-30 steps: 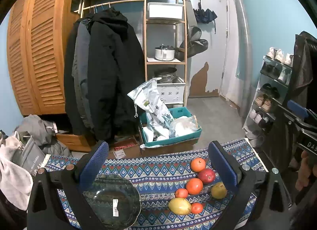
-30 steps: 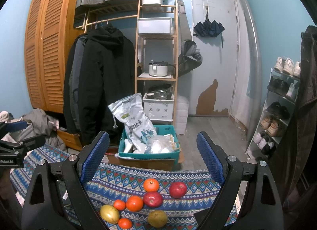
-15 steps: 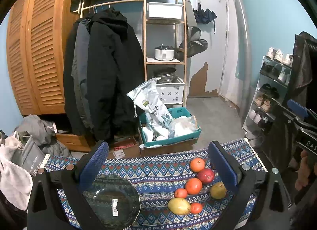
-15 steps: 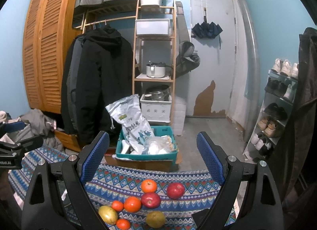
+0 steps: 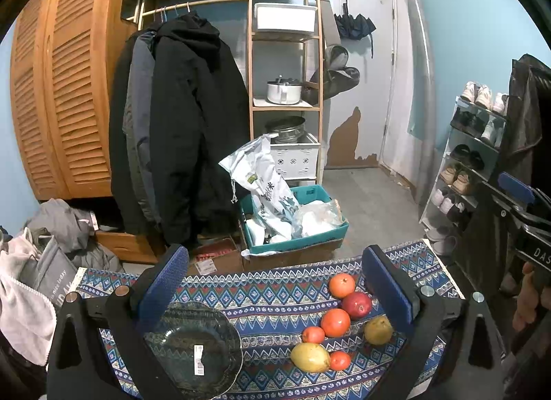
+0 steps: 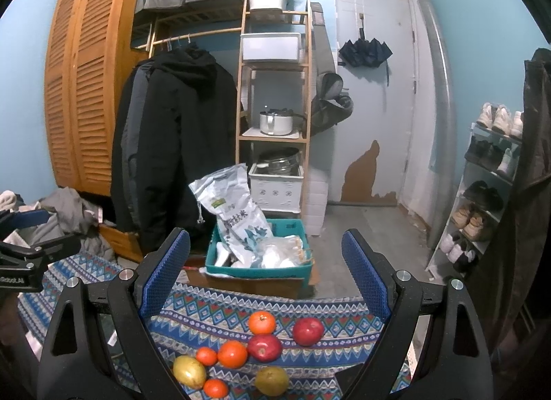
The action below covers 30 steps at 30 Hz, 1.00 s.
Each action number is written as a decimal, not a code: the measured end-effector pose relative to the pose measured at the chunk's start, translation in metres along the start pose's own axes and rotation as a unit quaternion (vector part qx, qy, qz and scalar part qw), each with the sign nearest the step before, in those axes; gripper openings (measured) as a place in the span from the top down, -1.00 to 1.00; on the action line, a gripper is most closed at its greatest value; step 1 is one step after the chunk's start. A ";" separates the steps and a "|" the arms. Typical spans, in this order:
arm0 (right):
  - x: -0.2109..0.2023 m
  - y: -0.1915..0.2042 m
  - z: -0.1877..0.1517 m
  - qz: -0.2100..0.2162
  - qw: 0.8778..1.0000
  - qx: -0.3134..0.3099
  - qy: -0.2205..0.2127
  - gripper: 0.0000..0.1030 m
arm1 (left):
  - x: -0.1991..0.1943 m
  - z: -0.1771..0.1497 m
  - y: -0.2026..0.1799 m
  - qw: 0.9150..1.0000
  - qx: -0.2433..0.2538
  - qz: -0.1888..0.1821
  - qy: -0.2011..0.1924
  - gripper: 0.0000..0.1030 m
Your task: Organize fruits
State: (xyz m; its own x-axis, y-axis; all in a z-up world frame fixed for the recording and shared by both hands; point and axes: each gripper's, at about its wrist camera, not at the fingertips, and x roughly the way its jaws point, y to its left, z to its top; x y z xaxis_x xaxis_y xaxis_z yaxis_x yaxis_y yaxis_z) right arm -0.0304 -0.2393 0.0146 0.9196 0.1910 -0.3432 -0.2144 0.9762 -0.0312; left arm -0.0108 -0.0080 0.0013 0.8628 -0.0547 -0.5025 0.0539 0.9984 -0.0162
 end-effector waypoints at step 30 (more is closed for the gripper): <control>0.032 -0.005 -0.020 0.035 0.996 0.015 0.075 -0.72 | 0.032 -0.012 0.000 0.999 0.007 -0.002 0.050 -0.97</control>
State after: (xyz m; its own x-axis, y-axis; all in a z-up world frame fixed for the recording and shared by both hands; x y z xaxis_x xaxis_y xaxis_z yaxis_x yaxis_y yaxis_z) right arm -0.0068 -0.2402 -0.0151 0.8429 0.2430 -0.4801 -0.2643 0.9641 0.0240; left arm 0.0111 -0.0097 -0.0250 0.8078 -0.0569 -0.5867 0.0659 0.9978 -0.0061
